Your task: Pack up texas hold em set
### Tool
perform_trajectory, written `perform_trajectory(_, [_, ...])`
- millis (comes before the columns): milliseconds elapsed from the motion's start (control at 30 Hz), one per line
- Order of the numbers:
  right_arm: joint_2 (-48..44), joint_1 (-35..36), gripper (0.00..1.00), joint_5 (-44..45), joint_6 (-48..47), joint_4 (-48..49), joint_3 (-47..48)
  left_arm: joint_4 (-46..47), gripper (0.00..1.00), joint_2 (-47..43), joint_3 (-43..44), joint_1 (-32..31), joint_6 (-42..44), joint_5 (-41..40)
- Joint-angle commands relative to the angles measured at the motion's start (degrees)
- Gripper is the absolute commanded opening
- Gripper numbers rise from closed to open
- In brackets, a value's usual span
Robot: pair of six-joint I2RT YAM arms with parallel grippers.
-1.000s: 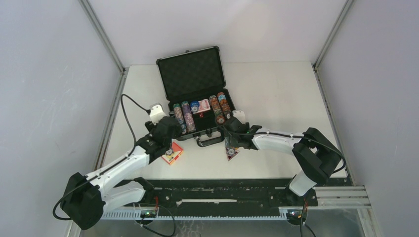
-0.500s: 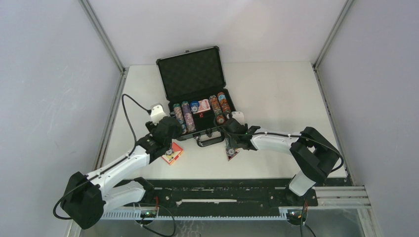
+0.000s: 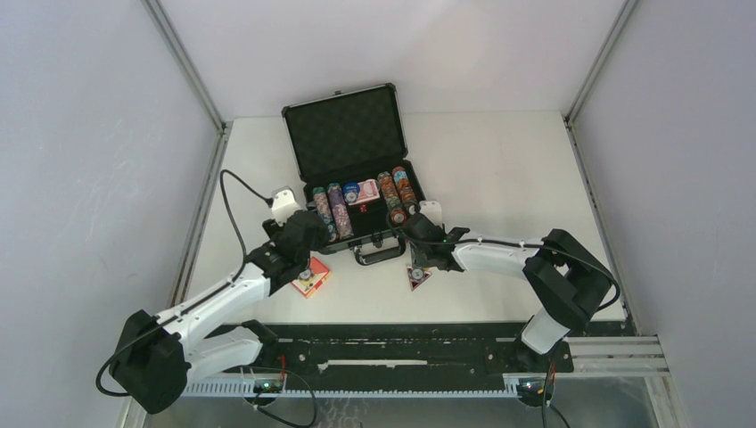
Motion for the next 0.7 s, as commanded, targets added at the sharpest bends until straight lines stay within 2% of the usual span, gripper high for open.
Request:
perform_trajectory(0, [-1.53, 0.40, 0.50, 1.93, 1.08, 0.92, 1.68, 0.49, 0.85, -0.07, 3.22, 0.20, -0.57, 0.33])
perform_trajectory(133, [-2.22, 0.12, 0.47, 2.52, 1.38, 0.35, 1.79, 0.58, 0.85, 0.18, 3.22, 0.20, -0.57, 0.53])
perform_trajectory(667, [-3.78, -1.21, 0.47, 1.63, 0.92, 0.37, 1.79, 0.79, 0.85, 0.39, 3.31, 0.20, -0.62, 1.03])
